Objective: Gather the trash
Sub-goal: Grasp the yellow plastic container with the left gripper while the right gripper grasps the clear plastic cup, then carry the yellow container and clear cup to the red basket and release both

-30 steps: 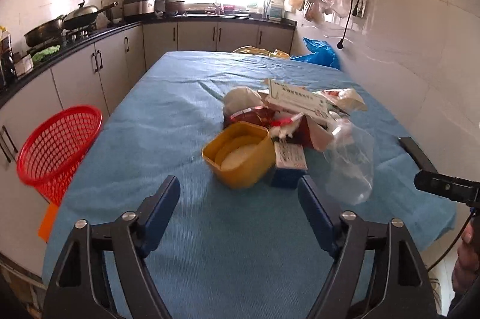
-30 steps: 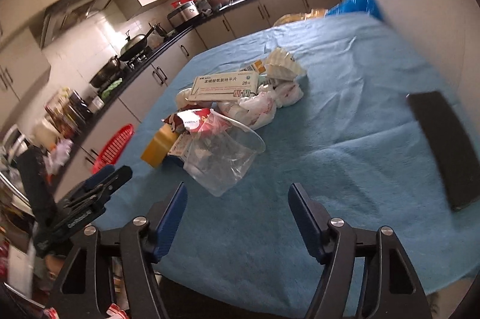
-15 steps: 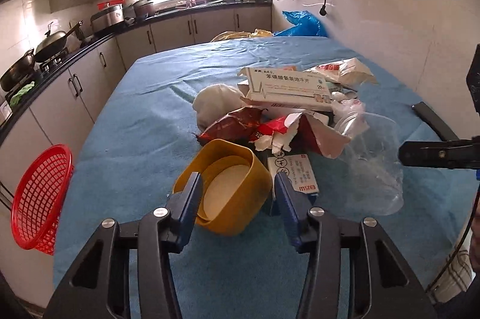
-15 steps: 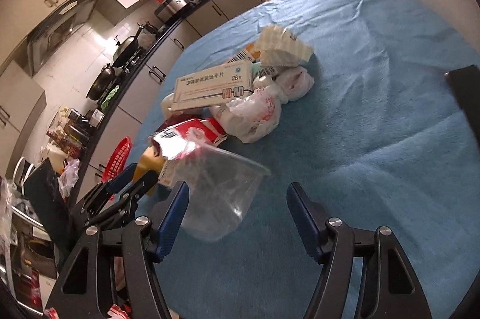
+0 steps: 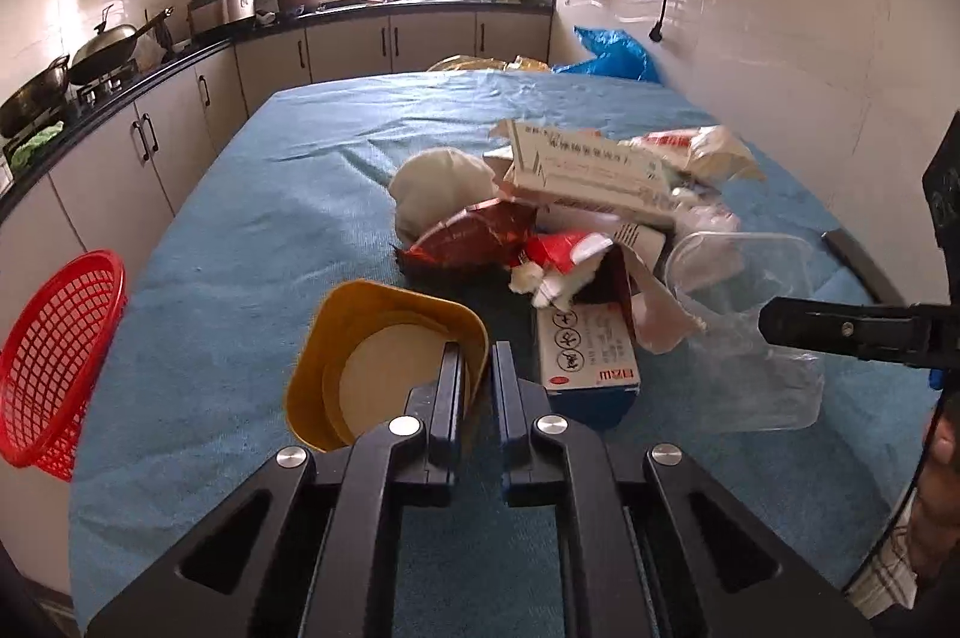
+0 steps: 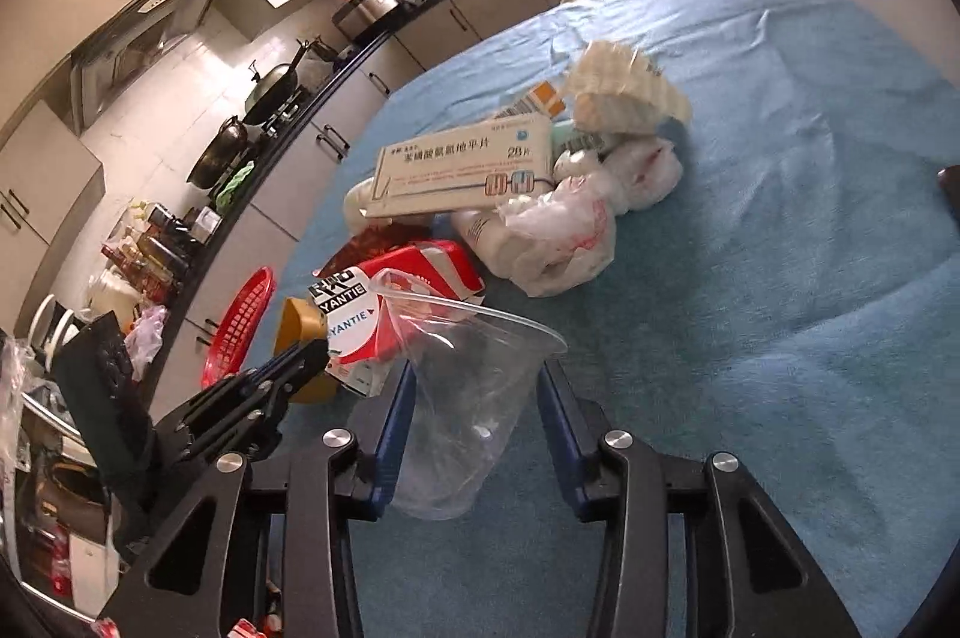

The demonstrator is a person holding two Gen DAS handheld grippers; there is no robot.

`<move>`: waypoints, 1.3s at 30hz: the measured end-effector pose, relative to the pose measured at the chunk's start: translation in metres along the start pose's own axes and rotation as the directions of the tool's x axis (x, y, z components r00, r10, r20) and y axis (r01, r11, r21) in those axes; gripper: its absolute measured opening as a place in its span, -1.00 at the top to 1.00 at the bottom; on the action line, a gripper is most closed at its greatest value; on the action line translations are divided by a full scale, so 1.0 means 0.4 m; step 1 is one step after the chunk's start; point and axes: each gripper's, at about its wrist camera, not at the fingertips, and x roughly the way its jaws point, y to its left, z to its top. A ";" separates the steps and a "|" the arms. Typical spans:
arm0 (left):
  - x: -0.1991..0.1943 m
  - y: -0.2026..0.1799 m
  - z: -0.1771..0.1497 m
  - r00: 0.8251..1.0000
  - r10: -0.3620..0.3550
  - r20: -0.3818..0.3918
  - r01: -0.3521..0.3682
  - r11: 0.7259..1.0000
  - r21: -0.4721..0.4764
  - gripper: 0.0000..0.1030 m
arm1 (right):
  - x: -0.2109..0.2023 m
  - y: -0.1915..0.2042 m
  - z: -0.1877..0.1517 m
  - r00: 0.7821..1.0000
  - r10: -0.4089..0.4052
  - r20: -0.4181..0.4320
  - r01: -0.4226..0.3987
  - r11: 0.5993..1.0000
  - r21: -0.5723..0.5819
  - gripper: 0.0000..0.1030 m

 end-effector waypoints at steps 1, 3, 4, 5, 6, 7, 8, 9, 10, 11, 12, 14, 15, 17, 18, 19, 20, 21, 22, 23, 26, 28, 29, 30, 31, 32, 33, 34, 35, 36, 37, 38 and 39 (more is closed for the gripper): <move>-0.011 0.004 0.000 1.000 -0.004 0.009 0.004 1.000 -0.010 0.84 | -0.010 0.003 -0.001 1.000 -0.004 0.010 0.004 1.000 -0.001 0.13; -0.033 0.009 0.006 1.000 -0.016 0.025 0.017 1.000 -0.024 0.84 | -0.029 0.007 0.000 0.999 -0.016 0.036 0.017 1.000 -0.009 0.13; -0.045 0.013 0.008 0.999 -0.020 0.032 0.021 0.999 -0.030 0.86 | -0.046 0.012 0.003 0.998 -0.026 0.056 0.027 1.000 -0.017 0.13; -0.053 0.016 0.010 0.999 -0.019 0.039 0.020 0.999 -0.032 0.88 | -0.059 0.018 0.006 0.997 -0.030 0.071 0.031 0.999 -0.022 0.13; -0.065 0.021 0.014 0.999 -0.019 0.047 0.020 0.999 -0.033 0.91 | -0.071 0.023 0.009 0.996 -0.029 0.084 0.032 0.999 -0.027 0.13; -0.076 0.027 0.018 0.998 -0.020 0.055 0.022 0.999 -0.037 0.92 | -0.082 0.027 0.012 0.995 -0.026 0.093 0.030 0.999 -0.034 0.13; -0.088 0.034 0.022 0.998 -0.023 0.064 0.025 0.999 -0.044 0.92 | -0.093 0.035 0.017 0.995 -0.021 0.100 0.026 0.999 -0.043 0.13; -0.094 0.039 0.028 0.997 -0.023 0.071 0.027 0.998 -0.049 0.92 | -0.100 0.046 0.020 0.994 -0.017 0.105 0.022 0.999 -0.050 0.13; -0.106 0.048 0.034 0.996 -0.023 0.081 0.028 0.998 -0.057 0.92 | -0.108 0.061 0.027 0.993 -0.011 0.114 0.018 0.998 -0.064 0.13; -0.111 0.050 0.039 0.996 -0.025 0.087 0.030 0.998 -0.060 0.92 | -0.115 0.071 0.032 0.993 -0.009 0.121 0.018 0.997 -0.077 0.13; -0.115 0.059 0.044 0.996 -0.028 0.090 0.034 0.997 -0.067 0.92 | -0.118 0.080 0.037 0.992 -0.008 0.124 0.018 0.996 -0.087 0.13; -0.113 0.071 0.049 0.997 -0.034 0.076 0.040 0.996 -0.082 0.92 | -0.122 0.092 0.046 0.992 -0.002 0.129 0.014 0.995 -0.095 0.13; -0.108 0.073 0.048 0.997 -0.037 0.063 0.041 0.996 -0.076 0.92 | -0.125 0.096 0.047 0.991 0.002 0.133 0.011 0.995 -0.099 0.13; -0.102 0.063 0.041 0.998 -0.044 0.038 0.046 0.998 -0.038 0.91 | -0.127 0.103 0.045 0.990 -0.001 0.139 0.015 0.994 -0.107 0.13; -0.101 0.061 0.035 0.998 -0.048 0.033 0.049 0.998 -0.029 0.76 | -0.127 0.104 0.043 0.990 0.000 0.139 0.015 0.994 -0.106 0.13; -0.098 0.057 0.031 0.998 -0.055 0.025 0.056 0.998 -0.017 0.35 | -0.124 0.101 0.041 0.991 0.000 0.134 0.014 0.994 -0.105 0.13; -0.095 0.052 0.027 0.998 -0.063 0.017 0.063 0.998 0.005 0.07 | -0.124 0.102 0.043 0.992 -0.001 0.129 0.014 0.994 -0.104 0.13; -0.091 0.041 0.022 0.998 -0.063 0.013 0.063 0.997 0.040 -0.21 | -0.120 0.101 0.043 0.993 -0.004 0.122 0.016 0.995 -0.099 0.13; -0.087 0.031 0.017 0.998 -0.055 0.013 0.054 0.996 0.074 -0.21 | -0.118 0.097 0.042 0.993 -0.006 0.118 0.017 0.995 -0.096 0.13; -0.082 0.019 0.012 0.999 -0.053 0.005 0.053 0.993 0.106 -0.21 | -0.116 0.094 0.040 0.994 -0.007 0.112 0.017 0.995 -0.094 0.13; -0.065 -0.018 0.002 0.998 -0.066 -0.022 0.069 0.980 0.184 -0.04 | -0.110 0.087 0.038 0.995 -0.008 0.104 0.017 0.996 -0.087 0.13; -0.037 -0.042 -0.002 0.997 -0.043 -0.062 0.056 0.970 0.237 0.49 | -0.106 0.080 0.034 0.995 -0.004 0.101 0.013 0.996 -0.084 0.13; -0.026 -0.046 -0.004 0.996 -0.038 -0.079 0.057 0.966 0.251 0.58 | -0.104 0.079 0.033 0.995 -0.004 0.099 0.012 0.996 -0.086 0.13; -0.014 -0.052 -0.006 0.995 -0.033 -0.094 0.057 0.962 0.266 0.65 | -0.103 0.078 0.032 0.995 -0.003 0.098 0.012 0.996 -0.087 0.13; -0.003 -0.056 -0.007 0.994 -0.024 -0.106 0.053 0.959 0.279 0.65 | -0.101 0.075 0.032 0.995 -0.003 0.096 0.012 0.996 -0.088 0.13; 0.009 -0.059 -0.007 0.994 -0.012 -0.113 0.044 0.956 0.290 0.65 | -0.099 0.073 0.032 0.995 -0.003 0.095 0.012 0.996 -0.089 0.13; 0.023 -0.061 -0.006 0.992 -0.006 -0.126 0.044 0.954 0.295 0.65 | -0.096 0.071 0.031 0.996 -0.003 0.093 0.011 0.996 -0.088 0.13; 0.035 -0.062 -0.005 0.990 -0.004 -0.139 0.046 0.953 0.299 0.65 | -0.094 0.068 0.032 0.996 0.000 0.089 0.008 0.996 -0.086 0.13; 0.050 -0.061 -0.006 0.988 0.010 -0.152 0.037 0.953 0.301 0.65 | -0.093 0.067 0.032 0.996 0.001 0.087 0.006 0.996 -0.086 0.13; 0.055 -0.060 -0.007 0.989 0.021 -0.148 0.025 0.953 0.302 0.66 | -0.092 0.066 0.032 0.996 0.001 0.087 0.006 0.996 -0.087 0.13; 0.058 -0.059 -0.008 0.990 0.029 -0.140 0.014 0.954 0.299 0.73 | -0.092 0.066 0.033 0.996 0.000 0.086 0.008 0.996 -0.091 0.13; 0.057 -0.056 -0.007 0.990 0.030 -0.136 0.010 0.958 0.287 0.78 | -0.091 0.068 0.033 0.996 -0.001 0.085 0.009 0.996 -0.093 0.13; 0.054 -0.050 -0.004 0.991 0.021 -0.134 0.015 0.965 0.263 0.83 | -0.091 0.068 0.034 0.996 -0.001 0.084 0.009 0.995 -0.095 0.13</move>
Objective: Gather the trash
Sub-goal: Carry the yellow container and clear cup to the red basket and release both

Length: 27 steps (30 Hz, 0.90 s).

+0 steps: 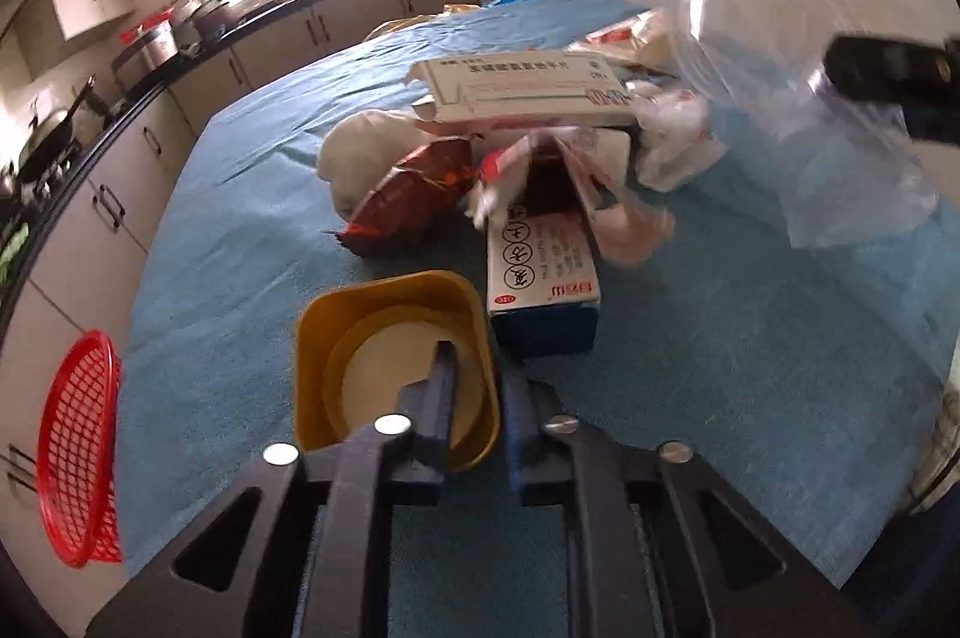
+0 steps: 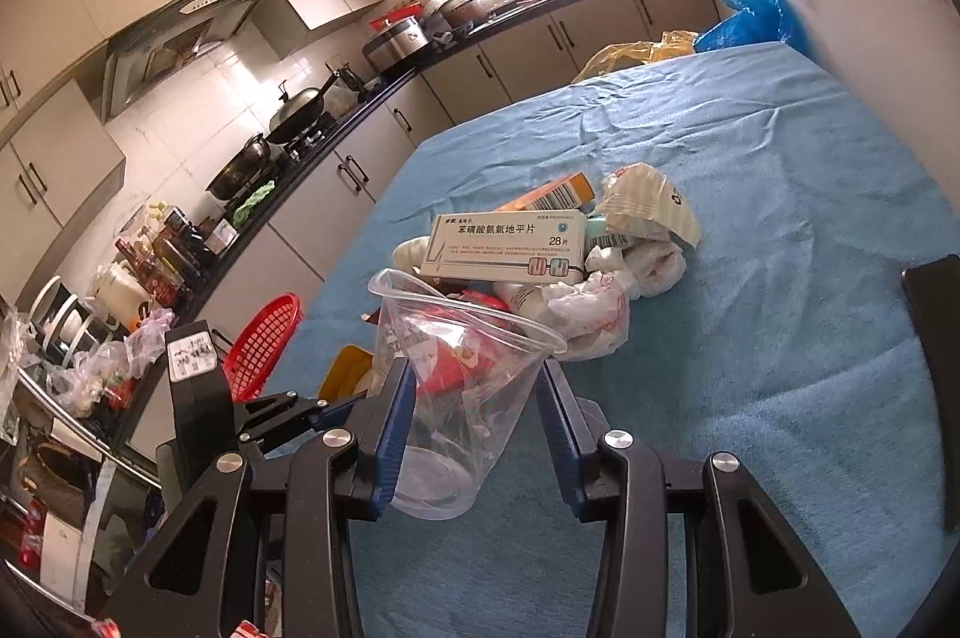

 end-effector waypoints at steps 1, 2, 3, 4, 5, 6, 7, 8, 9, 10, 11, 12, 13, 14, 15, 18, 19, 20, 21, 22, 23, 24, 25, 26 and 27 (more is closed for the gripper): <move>-0.005 0.001 -0.005 1.000 -0.001 0.006 0.001 1.000 -0.013 0.88 | -0.001 0.002 -0.001 1.000 0.001 0.000 -0.001 1.000 -0.003 0.13; -0.011 0.004 -0.009 1.000 0.001 0.018 -0.001 1.000 -0.025 0.89 | -0.001 0.004 -0.001 1.000 0.000 0.000 0.000 1.000 -0.010 0.13; -0.020 0.008 -0.013 0.999 0.006 0.032 -0.005 0.999 -0.037 0.89 | -0.002 0.008 0.000 1.000 -0.001 0.002 0.001 1.000 -0.017 0.13; -0.027 0.014 -0.017 0.999 0.004 0.044 -0.002 0.999 -0.054 0.89 | -0.003 0.011 0.000 1.000 -0.001 0.005 0.001 1.000 -0.021 0.13; -0.035 0.024 -0.022 0.999 0.001 0.052 0.003 0.997 -0.077 0.89 | -0.003 0.015 0.003 1.000 0.000 0.007 0.000 1.000 -0.026 0.13; -0.042 0.033 -0.025 0.998 -0.002 0.058 0.008 0.996 -0.094 0.89 | -0.003 0.019 0.005 1.000 0.001 0.007 -0.001 1.000 -0.029 0.13; -0.049 0.043 -0.028 0.998 -0.007 0.064 0.014 0.994 -0.108 0.89 | -0.003 0.022 0.006 1.000 0.003 0.008 -0.003 0.999 -0.032 0.13; -0.059 0.054 -0.032 0.997 -0.007 0.076 0.017 0.992 -0.125 0.89 | 0.000 0.027 0.010 1.000 0.005 0.008 -0.004 0.999 -0.036 0.13; -0.069 0.068 -0.034 0.996 -0.008 0.087 0.021 0.989 -0.145 0.89 | -0.001 0.032 0.011 1.000 0.006 0.009 -0.005 0.999 -0.040 0.13; -0.079 0.082 -0.034 0.995 -0.014 0.095 0.029 0.986 -0.164 0.89 | 0.002 0.039 0.015 1.000 0.007 0.007 -0.007 0.999 -0.048 0.13; -0.090 0.095 -0.035 0.994 -0.022 0.107 0.041 0.983 -0.180 0.89 | 0.004 0.045 0.017 1.000 0.010 0.006 -0.009 0.999 -0.053 0.13; -0.099 0.108 -0.034 0.993 -0.023 0.117 0.045 0.980 -0.193 0.89 | 0.007 0.053 0.020 1.000 0.013 0.004 -0.012 0.998 -0.060 0.13; -0.109 0.120 -0.034 0.992 -0.020 0.128 0.046 0.977 -0.208 0.89 | 0.013 0.064 0.026 1.000 0.017 0.000 -0.017 0.997 -0.069 0.13; -0.121 0.133 -0.036 0.990 -0.015 0.138 0.046 0.974 -0.222 0.89 | 0.018 0.072 0.029 1.000 0.020 -0.002 -0.020 0.997 -0.076 0.13; -0.136 0.149 -0.038 0.989 -0.006 0.151 0.042 0.971 -0.237 0.89 | 0.028 0.085 0.036 1.000 0.025 -0.009 -0.026 0.996 -0.085 0.13; -0.174 0.196 -0.047 0.983 0.016 0.180 0.036 0.958 -0.284 0.89 | 0.060 0.127 0.052 0.998 0.047 -0.031 -0.050 0.992 -0.113 0.13; -0.186 0.214 -0.051 0.982 0.026 0.186 0.031 0.954 -0.297 0.89 | 0.073 0.147 0.057 0.998 0.056 -0.042 -0.061 0.990 -0.126 0.13; -0.201 0.239 -0.058 0.980 0.045 0.193 0.019 0.948 -0.317 0.89 | 0.085 0.165 0.061 0.997 0.065 -0.051 -0.071 0.988 -0.138 0.13; -0.213 0.257 -0.062 0.979 0.058 0.196 0.011 0.944 -0.331 0.89 | 0.102 0.191 0.065 0.995 0.076 -0.063 -0.085 0.984 -0.157 0.13; -0.226 0.282 -0.070 0.977 0.076 0.199 -0.001 0.936 -0.351 0.89 | 0.119 0.216 0.070 0.994 0.085 -0.073 -0.096 0.980 -0.173 0.13; -0.234 0.300 -0.074 0.975 0.091 0.201 -0.011 0.930 -0.368 0.89 | 0.132 0.238 0.075 0.992 0.092 -0.081 -0.106 0.977 -0.183 0.13; -0.244 0.327 -0.083 0.974 0.106 0.201 -0.020 0.920 -0.391 0.89 | 0.149 0.260 0.078 0.991 0.101 -0.091 -0.117 0.974 -0.195 0.13; -0.253 0.354 -0.093 0.972 0.120 0.200 -0.028 0.911 -0.411 0.89 | 0.173 0.290 0.083 0.989 0.109 -0.104 -0.129 0.969 -0.212 0.13; -0.261 0.379 -0.103 0.971 0.137 0.198 -0.039 0.902 -0.430 0.89 | 0.195 0.316 0.086 0.987 0.114 -0.114 -0.138 0.964 -0.227 0.13; -0.268 0.406 -0.116 0.968 0.158 0.194 -0.055 0.890 -0.452 0.89 | 0.211 0.336 0.087 0.986 0.117 -0.122 -0.143 0.961 -0.237 0.13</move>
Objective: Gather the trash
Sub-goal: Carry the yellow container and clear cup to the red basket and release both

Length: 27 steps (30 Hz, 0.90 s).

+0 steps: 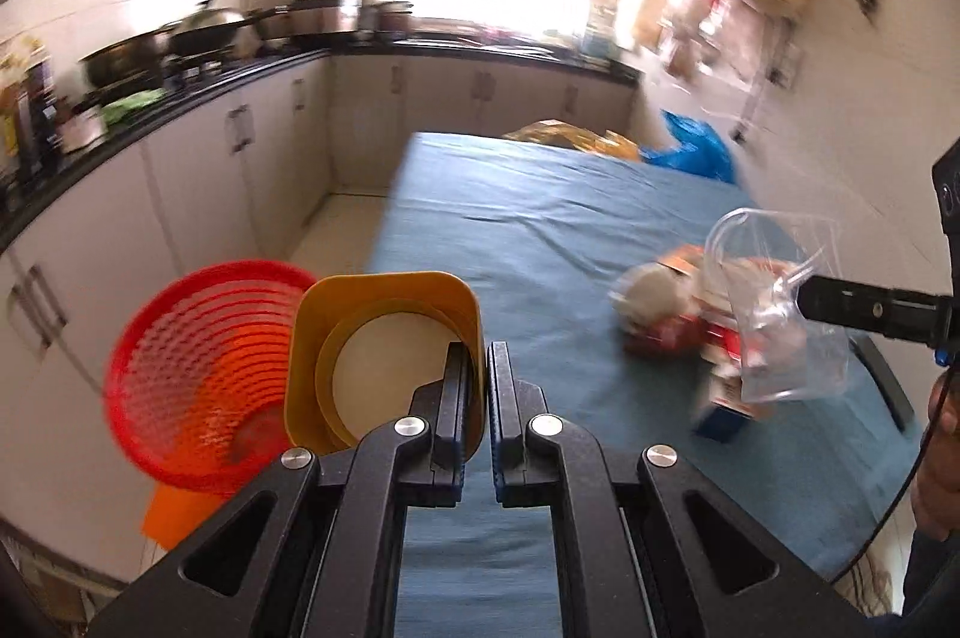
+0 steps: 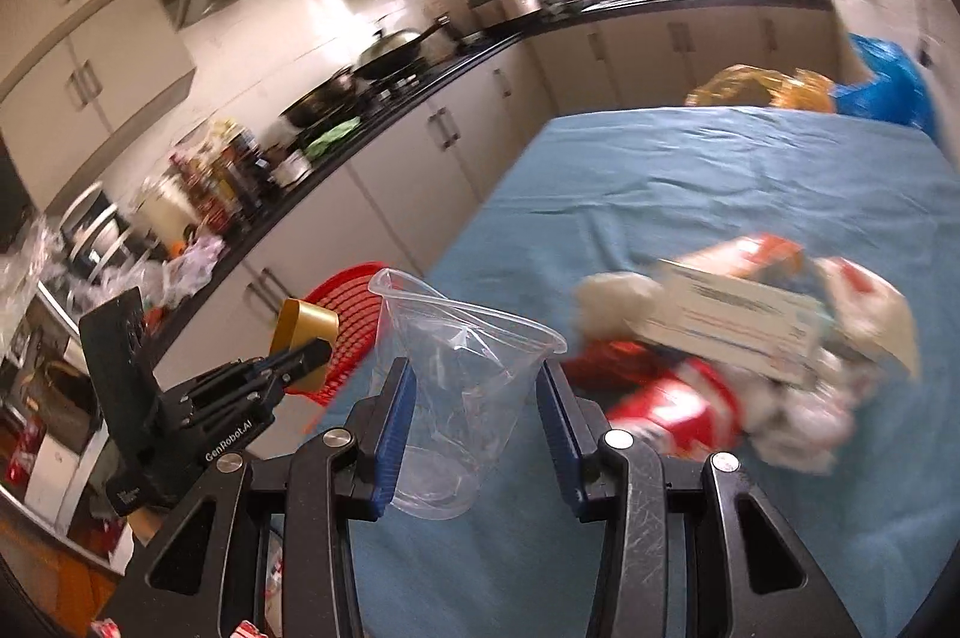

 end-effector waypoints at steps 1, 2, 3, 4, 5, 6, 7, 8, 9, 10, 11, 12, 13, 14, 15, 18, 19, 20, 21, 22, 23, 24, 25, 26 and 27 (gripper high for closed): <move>-0.003 0.029 0.003 1.000 0.016 0.002 -0.016 1.000 -0.018 0.89 | 0.031 0.024 0.015 1.000 0.010 -0.012 -0.010 1.000 -0.014 0.13; -0.004 0.051 0.004 1.000 0.026 0.002 -0.025 0.999 -0.031 0.89 | 0.057 0.043 0.025 0.999 0.021 -0.024 -0.022 0.999 -0.023 0.13; -0.003 0.081 0.006 0.999 0.040 0.002 -0.040 0.998 -0.049 0.89 | 0.083 0.061 0.035 0.999 0.032 -0.034 -0.033 0.999 -0.031 0.13; 0.001 0.105 0.008 0.999 0.053 -0.001 -0.053 0.997 -0.063 0.89 | 0.112 0.082 0.047 0.998 0.040 -0.044 -0.042 0.998 -0.041 0.13; 0.005 0.129 0.009 0.998 0.065 -0.006 -0.065 0.995 -0.077 0.89 | 0.135 0.101 0.055 0.998 0.045 -0.052 -0.047 0.998 -0.051 0.13; 0.008 0.157 0.006 0.997 0.076 -0.010 -0.076 0.993 -0.094 0.89 | 0.167 0.125 0.064 0.997 0.048 -0.063 -0.052 0.997 -0.064 0.13; 0.015 0.178 0.005 0.996 0.084 -0.014 -0.085 0.990 -0.108 0.89 | 0.190 0.140 0.068 0.996 0.052 -0.073 -0.057 0.996 -0.070 0.13; 0.023 0.204 0.003 0.995 0.097 -0.020 -0.098 0.988 -0.123 0.89 | 0.221 0.163 0.076 0.995 0.058 -0.086 -0.065 0.995 -0.081 0.13; 0.026 0.220 -0.004 0.994 0.103 -0.024 -0.105 0.986 -0.131 0.89 | 0.248 0.183 0.082 0.994 0.059 -0.092 -0.068 0.993 -0.094 0.13; 0.035 0.236 -0.004 0.994 0.106 -0.030 -0.109 0.984 -0.142 0.89 | 0.275 0.201 0.087 0.994 0.055 -0.096 -0.065 0.992 -0.107 0.13; 0.044 0.249 -0.008 0.993 0.109 -0.036 -0.113 0.982 -0.154 0.89 | 0.306 0.218 0.093 0.993 0.048 -0.106 -0.060 0.991 -0.117 0.13; 0.054 0.261 -0.011 0.992 0.115 -0.044 -0.121 0.980 -0.161 0.89 | 0.337 0.233 0.098 0.992 0.049 -0.118 -0.064 0.991 -0.121 0.12; 0.061 0.268 -0.016 0.991 0.122 -0.048 -0.128 0.978 -0.164 0.89 | 0.364 0.249 0.104 0.991 0.052 -0.127 -0.068 0.990 -0.123 0.12; 0.067 0.280 -0.020 0.991 0.124 -0.050 -0.131 0.977 -0.170 0.89 | 0.383 0.258 0.107 0.990 0.052 -0.133 -0.069 0.990 -0.125 0.12; 0.071 0.286 -0.026 0.991 0.122 -0.053 -0.130 0.976 -0.176 0.89 | 0.405 0.269 0.111 0.989 0.048 -0.139 -0.067 0.989 -0.132 0.12; 0.086 0.309 -0.032 0.990 0.124 -0.062 -0.134 0.972 -0.191 0.88 | 0.459 0.294 0.120 0.988 0.037 -0.152 -0.058 0.989 -0.137 0.10; 0.089 0.314 -0.033 0.990 0.124 -0.064 -0.134 0.972 -0.194 0.88 | 0.472 0.298 0.123 0.987 0.035 -0.156 -0.057 0.989 -0.138 0.06; 0.090 0.315 -0.035 0.990 0.124 -0.065 -0.134 0.971 -0.197 0.88 | 0.492 0.302 0.127 0.986 0.029 -0.166 -0.052 0.989 -0.137 0.04; 0.092 0.322 -0.036 0.990 0.127 -0.067 -0.138 0.970 -0.202 0.87 | 0.504 0.304 0.130 0.984 0.028 -0.174 -0.052 0.989 -0.135 0.03; 0.092 0.328 -0.037 0.989 0.134 -0.064 -0.145 0.967 -0.209 0.82 | 0.514 0.308 0.134 0.984 0.031 -0.178 -0.055 0.990 -0.133 -0.04; 0.091 0.332 -0.038 0.989 0.135 -0.062 -0.146 0.965 -0.217 0.77 | 0.517 0.306 0.135 0.984 0.031 -0.174 -0.054 0.990 -0.133 -0.09; 0.090 0.338 -0.039 0.990 0.129 -0.061 -0.140 0.964 -0.225 0.59 | 0.515 0.302 0.136 0.986 0.019 -0.166 -0.042 0.990 -0.134 -0.09; 0.085 0.342 -0.041 0.990 0.131 -0.057 -0.141 0.962 -0.232 0.33 | 0.505 0.294 0.134 0.987 0.018 -0.160 -0.039 0.991 -0.131 -0.10; 0.081 0.343 -0.041 0.989 0.138 -0.050 -0.146 0.961 -0.235 0.21 | 0.500 0.292 0.136 0.988 0.024 -0.155 -0.044 0.991 -0.127 -0.11; 0.073 0.339 -0.041 0.989 0.145 -0.034 -0.149 0.961 -0.232 0.09 | 0.490 0.287 0.137 0.988 0.026 -0.150 -0.045 0.991 -0.124 -0.12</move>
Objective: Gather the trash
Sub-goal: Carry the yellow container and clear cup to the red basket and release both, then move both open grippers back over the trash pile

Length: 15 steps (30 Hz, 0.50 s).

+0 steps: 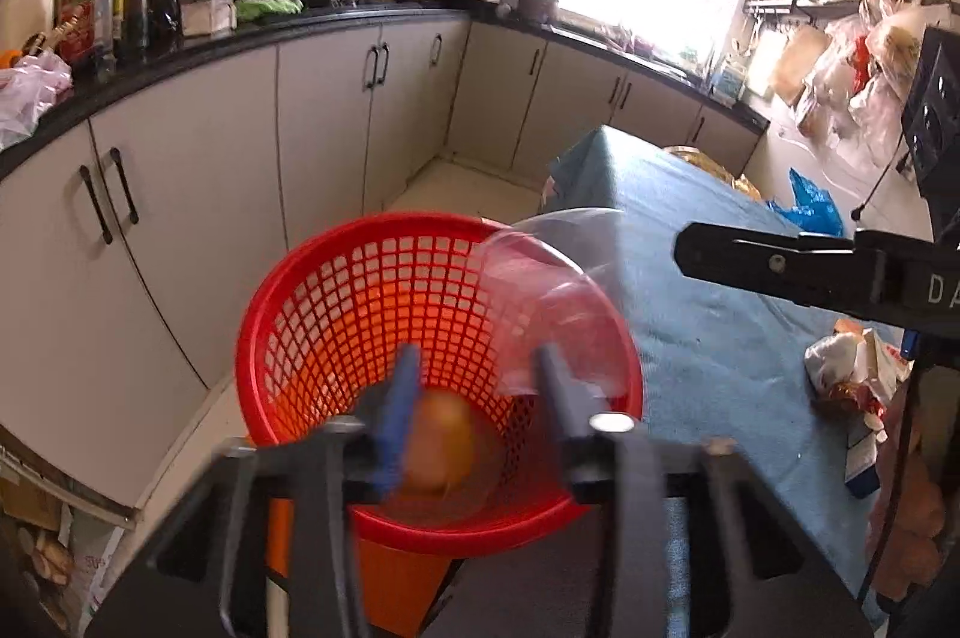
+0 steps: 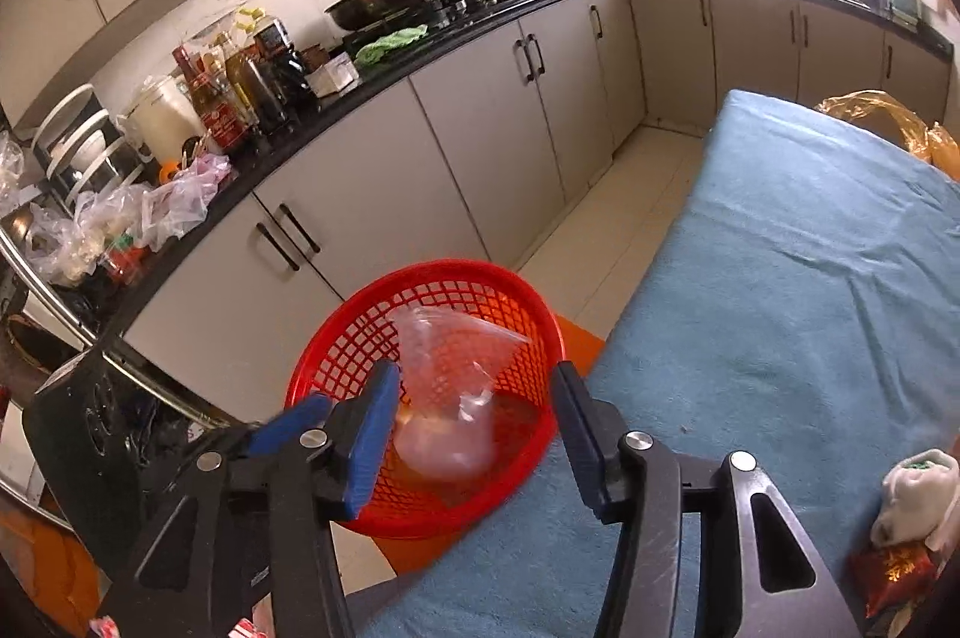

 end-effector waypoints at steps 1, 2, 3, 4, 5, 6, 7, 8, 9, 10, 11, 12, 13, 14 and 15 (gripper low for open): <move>-0.008 -0.005 -0.001 1.000 0.004 0.010 -0.004 1.000 0.007 0.08 | -0.015 -0.006 -0.002 1.000 -0.002 0.006 0.002 1.000 0.004 -0.13; -0.017 -0.011 -0.002 1.000 0.005 0.012 -0.005 1.000 0.011 0.08 | -0.035 -0.012 -0.007 1.000 0.001 0.016 -0.001 1.000 0.009 -0.13; -0.024 -0.016 -0.001 1.000 -0.002 0.016 0.001 1.000 0.012 0.08 | -0.054 -0.017 -0.012 1.000 0.006 0.026 -0.006 1.000 0.011 -0.13; -0.035 -0.025 -0.003 1.000 -0.015 0.024 0.015 1.000 0.015 0.06 | -0.078 -0.022 -0.021 0.999 0.007 0.038 -0.008 1.000 0.010 -0.13; -0.047 -0.037 -0.006 0.999 -0.024 0.032 0.024 1.000 0.019 0.03 | -0.103 -0.027 -0.032 0.999 0.006 0.051 -0.006 1.000 0.009 -0.13; -0.054 -0.048 -0.007 0.999 -0.029 0.038 0.028 0.999 0.024 -0.02 | -0.122 -0.028 -0.044 0.998 0.004 0.061 -0.005 1.000 0.009 -0.14; -0.063 -0.062 -0.013 0.998 -0.038 0.045 0.037 0.999 0.031 -0.06 | -0.152 -0.035 -0.062 0.997 0.003 0.075 -0.003 1.000 0.007 -0.17; -0.074 -0.085 -0.023 0.997 -0.055 0.050 0.053 0.998 0.043 -0.08 | -0.174 -0.039 -0.077 0.997 0.001 0.082 -0.001 1.000 0.003 -0.19; -0.080 -0.104 -0.032 0.996 -0.066 0.052 0.064 0.997 0.054 -0.11 | -0.197 -0.045 -0.095 0.996 -0.004 0.092 0.003 1.000 0.001 -0.20; -0.086 -0.126 -0.042 0.996 -0.077 0.052 0.073 0.995 0.067 -0.13 | -0.226 -0.054 -0.119 0.995 -0.009 0.102 0.009 1.000 -0.002 -0.20; -0.094 -0.158 -0.057 0.994 -0.094 0.052 0.089 0.992 0.087 -0.15 | -0.250 -0.063 -0.142 0.994 -0.012 0.109 0.013 1.000 -0.006 -0.20; -0.098 -0.180 -0.066 0.993 -0.106 0.051 0.101 0.990 0.099 -0.19 | -0.270 -0.072 -0.161 0.993 -0.017 0.116 0.018 1.000 -0.008 -0.21; -0.101 -0.203 -0.079 0.992 -0.117 0.051 0.110 0.988 0.111 -0.23 | -0.290 -0.083 -0.180 0.992 -0.025 0.122 0.025 1.000 -0.005 -0.21; -0.105 -0.230 -0.094 0.990 -0.130 0.049 0.124 0.985 0.124 -0.25 | -0.314 -0.100 -0.203 0.991 -0.034 0.131 0.034 0.999 0.004 -0.21; -0.107 -0.254 -0.108 0.988 -0.146 0.047 0.138 0.981 0.134 -0.27 | -0.336 -0.118 -0.223 0.990 -0.035 0.139 0.034 0.999 0.014 -0.21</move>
